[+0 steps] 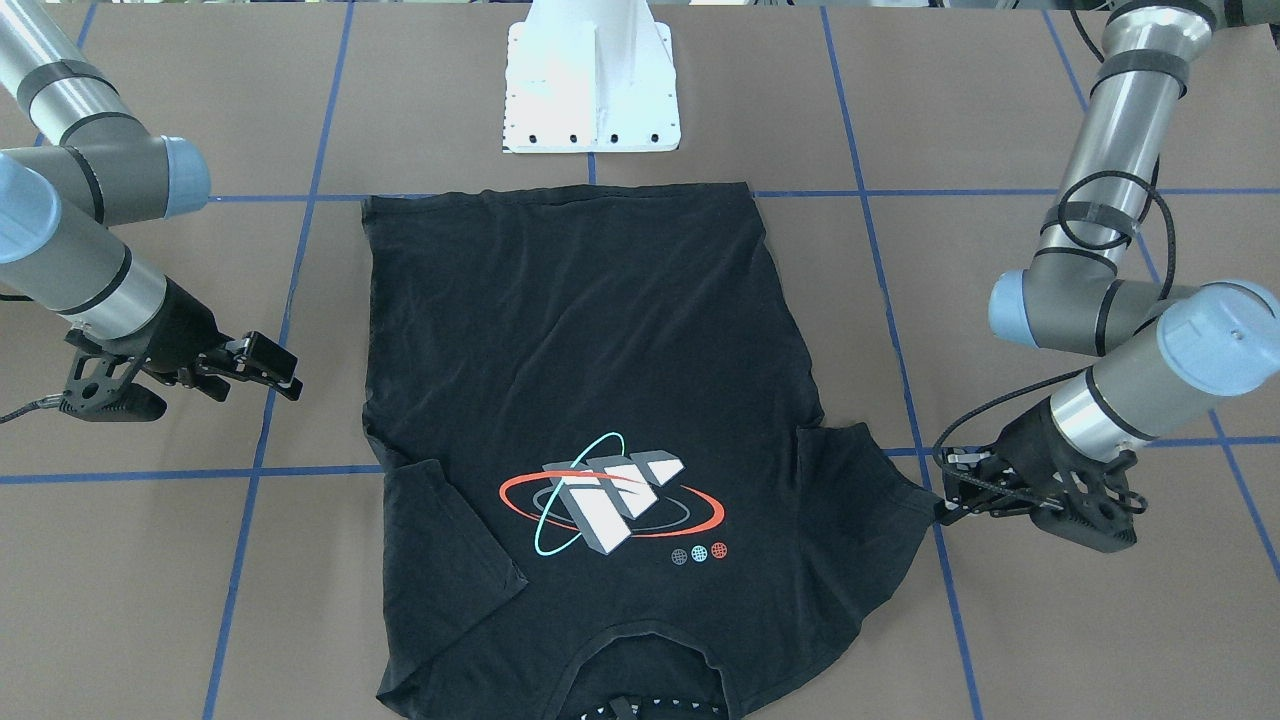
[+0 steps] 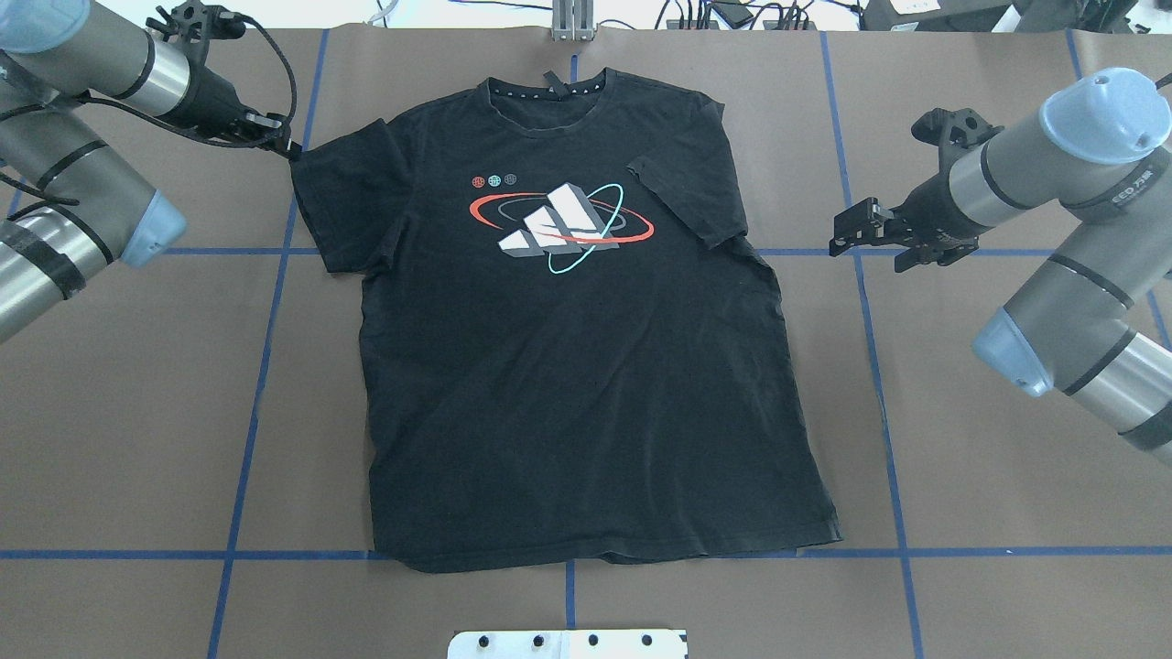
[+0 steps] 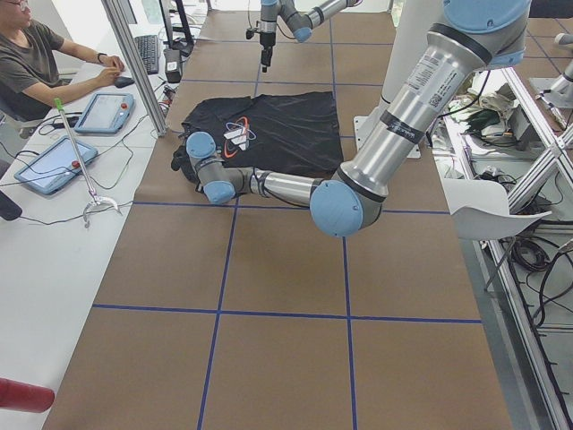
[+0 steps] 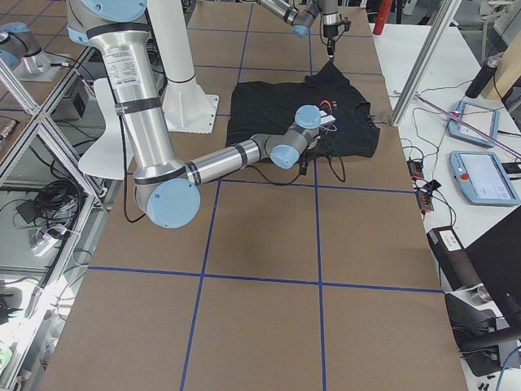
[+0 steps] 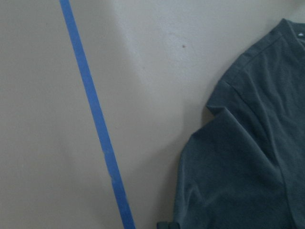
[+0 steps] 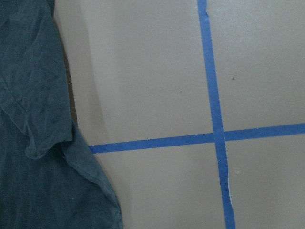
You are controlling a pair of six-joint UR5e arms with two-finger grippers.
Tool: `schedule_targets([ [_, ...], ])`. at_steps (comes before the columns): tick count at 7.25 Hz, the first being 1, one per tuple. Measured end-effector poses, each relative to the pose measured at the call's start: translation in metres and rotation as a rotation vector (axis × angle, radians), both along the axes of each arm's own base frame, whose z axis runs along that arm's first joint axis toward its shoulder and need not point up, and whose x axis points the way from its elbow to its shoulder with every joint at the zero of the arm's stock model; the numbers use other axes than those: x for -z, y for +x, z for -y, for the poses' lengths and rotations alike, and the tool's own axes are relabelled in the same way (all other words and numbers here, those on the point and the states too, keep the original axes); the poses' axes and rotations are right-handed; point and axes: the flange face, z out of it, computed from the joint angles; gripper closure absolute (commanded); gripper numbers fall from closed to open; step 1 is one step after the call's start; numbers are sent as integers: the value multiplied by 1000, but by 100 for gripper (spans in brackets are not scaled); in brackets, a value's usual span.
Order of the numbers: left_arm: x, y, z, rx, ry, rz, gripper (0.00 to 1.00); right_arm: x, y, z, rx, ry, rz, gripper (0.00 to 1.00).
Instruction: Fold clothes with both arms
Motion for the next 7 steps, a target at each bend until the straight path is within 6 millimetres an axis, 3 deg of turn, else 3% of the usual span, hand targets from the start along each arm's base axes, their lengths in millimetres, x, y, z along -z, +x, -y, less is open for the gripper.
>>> schedule_targets([
  [2, 71, 16, -6, 30, -105, -83, 100, -1, -1, 0, 3, -1, 0, 0],
  [3, 103, 45, -9, 42, -151, -111, 100, -2, -2, 0, 4, -3, -2, 0],
  [4, 124, 78, -8, 64, -174, -114, 100, -2, -3, 0, 5, -4, -3, 0],
  [6, 142, 129, 6, 137, -197, -81, 99, -3, -4, 0, 5, -5, -5, 0],
  [7, 147, 148, 10, 179, -203, -67, 32, -2, -4, 0, 5, -5, -4, 0],
])
